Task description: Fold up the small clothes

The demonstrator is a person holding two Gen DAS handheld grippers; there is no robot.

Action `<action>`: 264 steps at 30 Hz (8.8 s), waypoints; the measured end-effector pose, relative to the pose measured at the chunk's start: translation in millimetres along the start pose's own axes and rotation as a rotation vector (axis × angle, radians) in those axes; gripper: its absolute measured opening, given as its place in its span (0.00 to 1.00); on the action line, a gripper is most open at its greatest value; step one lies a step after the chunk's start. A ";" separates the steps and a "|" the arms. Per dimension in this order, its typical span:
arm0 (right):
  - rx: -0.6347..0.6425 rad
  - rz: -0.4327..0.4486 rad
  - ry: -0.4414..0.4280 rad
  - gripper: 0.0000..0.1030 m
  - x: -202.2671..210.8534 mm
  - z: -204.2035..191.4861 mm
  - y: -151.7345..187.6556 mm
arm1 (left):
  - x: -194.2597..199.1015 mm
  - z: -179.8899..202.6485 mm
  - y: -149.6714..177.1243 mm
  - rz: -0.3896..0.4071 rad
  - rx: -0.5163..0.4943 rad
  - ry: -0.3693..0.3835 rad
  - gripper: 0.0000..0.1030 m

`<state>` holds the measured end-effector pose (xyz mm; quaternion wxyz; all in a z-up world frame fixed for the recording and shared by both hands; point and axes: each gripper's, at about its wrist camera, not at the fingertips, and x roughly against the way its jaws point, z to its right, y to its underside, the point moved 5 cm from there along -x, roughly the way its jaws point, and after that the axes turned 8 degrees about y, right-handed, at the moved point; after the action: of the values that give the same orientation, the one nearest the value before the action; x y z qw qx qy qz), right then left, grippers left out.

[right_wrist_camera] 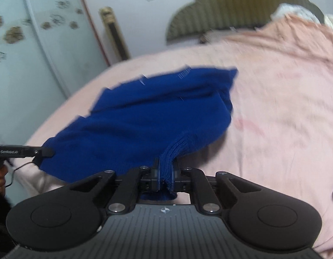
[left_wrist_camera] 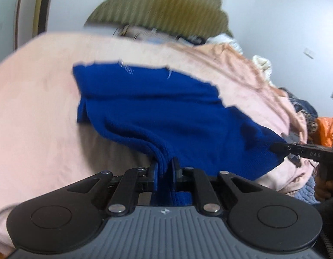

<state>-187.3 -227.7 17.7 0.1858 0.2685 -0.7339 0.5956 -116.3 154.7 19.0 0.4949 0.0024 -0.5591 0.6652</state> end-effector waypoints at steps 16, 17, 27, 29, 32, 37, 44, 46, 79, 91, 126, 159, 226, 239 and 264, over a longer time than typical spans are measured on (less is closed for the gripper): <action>-0.025 0.082 -0.159 0.12 61.0 -7.5 -23.4 | 46.7 29.6 -19.4 0.164 -0.098 0.075 0.11; -0.020 0.097 -0.165 0.12 64.1 -7.7 -25.9 | 51.7 30.9 -21.5 0.186 -0.112 0.087 0.11; -0.124 0.059 -0.118 0.12 14.3 6.1 -34.8 | 16.3 -4.8 -39.2 0.151 0.041 0.032 0.11; -0.135 0.069 -0.099 0.12 3.2 9.0 -42.6 | 11.3 -5.5 -50.1 0.167 0.042 0.023 0.11; -0.141 0.079 -0.052 0.12 -18.2 13.5 -54.7 | -1.9 -4.4 -70.1 0.186 0.020 -0.070 0.11; -0.118 0.091 0.038 0.12 -56.0 12.7 -68.2 | -35.8 -10.2 -95.9 0.164 0.027 -0.231 0.11; -0.088 0.103 0.107 0.12 -93.0 6.0 -77.5 | -69.7 -27.2 -94.4 0.093 0.050 -0.308 0.11; -0.098 0.100 0.115 0.12 -98.2 8.2 -79.2 | -65.5 -33.5 -89.6 0.077 0.083 -0.265 0.11; -0.107 0.187 0.102 0.12 -71.1 2.9 -88.2 | -22.9 -8.2 -57.6 0.150 -0.012 -0.194 0.05; -0.183 0.238 0.162 0.12 -87.0 26.7 -110.7 | -52.9 -9.9 -115.7 0.193 -0.028 -0.245 0.05; -0.210 0.299 0.286 0.10 -152.4 49.9 -167.6 | -136.5 -59.7 -175.4 0.058 -0.054 -0.385 0.05; -0.059 -0.079 0.270 0.32 -313.3 98.8 -186.1 | -221.4 -123.9 -184.0 -0.061 0.005 -0.409 0.05; 0.360 -0.241 -0.108 0.83 -283.7 -102.4 -111.8 | -98.4 -128.6 -66.2 -0.137 -0.051 -0.247 0.05; 0.216 -0.133 -0.053 0.83 -252.3 -103.8 -103.3 | -73.3 -112.3 -92.5 -0.129 -0.146 -0.379 0.31; 0.101 -0.013 0.331 0.94 -217.7 -56.5 -92.3 | -155.7 -90.2 -105.2 -0.088 -0.071 -0.584 0.69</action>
<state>38.2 -148.6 -27.3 0.2946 0.1805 -0.6606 0.6665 82.4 107.8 -23.5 0.3412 0.2005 -0.7001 0.5943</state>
